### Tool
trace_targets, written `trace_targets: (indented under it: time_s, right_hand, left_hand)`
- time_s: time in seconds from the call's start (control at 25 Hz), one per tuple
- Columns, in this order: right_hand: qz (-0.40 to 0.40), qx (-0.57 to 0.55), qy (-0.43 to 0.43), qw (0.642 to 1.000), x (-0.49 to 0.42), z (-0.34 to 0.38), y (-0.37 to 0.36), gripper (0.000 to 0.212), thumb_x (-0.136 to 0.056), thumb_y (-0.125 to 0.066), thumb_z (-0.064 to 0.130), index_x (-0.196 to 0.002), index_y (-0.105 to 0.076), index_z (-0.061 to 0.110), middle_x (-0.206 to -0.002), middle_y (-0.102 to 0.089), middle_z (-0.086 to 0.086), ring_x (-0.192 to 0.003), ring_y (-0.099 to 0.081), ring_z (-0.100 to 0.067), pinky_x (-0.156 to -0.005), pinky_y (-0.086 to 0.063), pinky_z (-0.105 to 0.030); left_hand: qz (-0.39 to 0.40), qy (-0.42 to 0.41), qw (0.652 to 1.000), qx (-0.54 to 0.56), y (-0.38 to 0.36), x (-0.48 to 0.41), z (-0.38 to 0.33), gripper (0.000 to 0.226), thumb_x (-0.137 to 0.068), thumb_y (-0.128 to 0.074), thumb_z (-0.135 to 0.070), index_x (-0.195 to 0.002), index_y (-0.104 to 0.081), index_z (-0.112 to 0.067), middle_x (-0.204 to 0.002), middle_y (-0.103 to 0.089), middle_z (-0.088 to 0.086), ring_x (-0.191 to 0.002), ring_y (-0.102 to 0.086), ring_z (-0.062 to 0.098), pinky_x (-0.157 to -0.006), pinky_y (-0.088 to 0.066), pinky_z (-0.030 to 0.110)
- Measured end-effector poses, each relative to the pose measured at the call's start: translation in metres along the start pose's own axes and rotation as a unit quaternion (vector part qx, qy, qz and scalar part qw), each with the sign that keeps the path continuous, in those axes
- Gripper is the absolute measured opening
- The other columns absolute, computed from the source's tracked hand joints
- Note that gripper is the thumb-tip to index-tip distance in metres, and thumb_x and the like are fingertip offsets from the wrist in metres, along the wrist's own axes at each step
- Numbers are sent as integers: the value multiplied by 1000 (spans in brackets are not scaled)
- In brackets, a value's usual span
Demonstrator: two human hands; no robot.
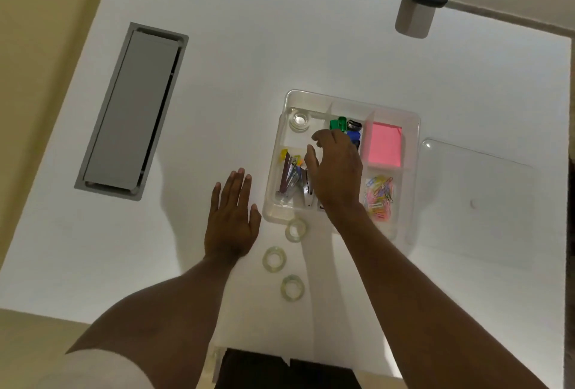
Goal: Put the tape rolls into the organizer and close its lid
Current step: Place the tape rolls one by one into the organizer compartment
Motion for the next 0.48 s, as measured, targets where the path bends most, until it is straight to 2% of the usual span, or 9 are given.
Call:
trace_targets:
  time_s: [0.24,0.48]
  right_hand:
    - [-43,-79,-17,996,101,1,7,10,-94,-61,18,-103,-62,15,-96,-64,-3,-86,-60,-17,-74,-54,-33]
    - [39,-93,-87,991,213,-11,-15,25,-92,-63,38,-112,-56,23,-105,-62,5,-93,-59,-12,-78,-55,-33]
  left_hand:
    - [-1,-7,1000,3,3,1,-3,65,-106,-37,-34,-167,-26,-13,-177,-22,7,-166,-17,22,-134,-19,52]
    - [-7,-10,1000,1,8,3,-6,64,-107,-36,-35,-167,-25,-12,-177,-21,8,-166,-17,23,-135,-17,51]
Point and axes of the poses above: each hand's wrist, its own x-axis away from the middle knuckle, its own y-axis out of the back of the hand, z = x × y, the point moved 9 cm from there along -x, towards the middle knuckle
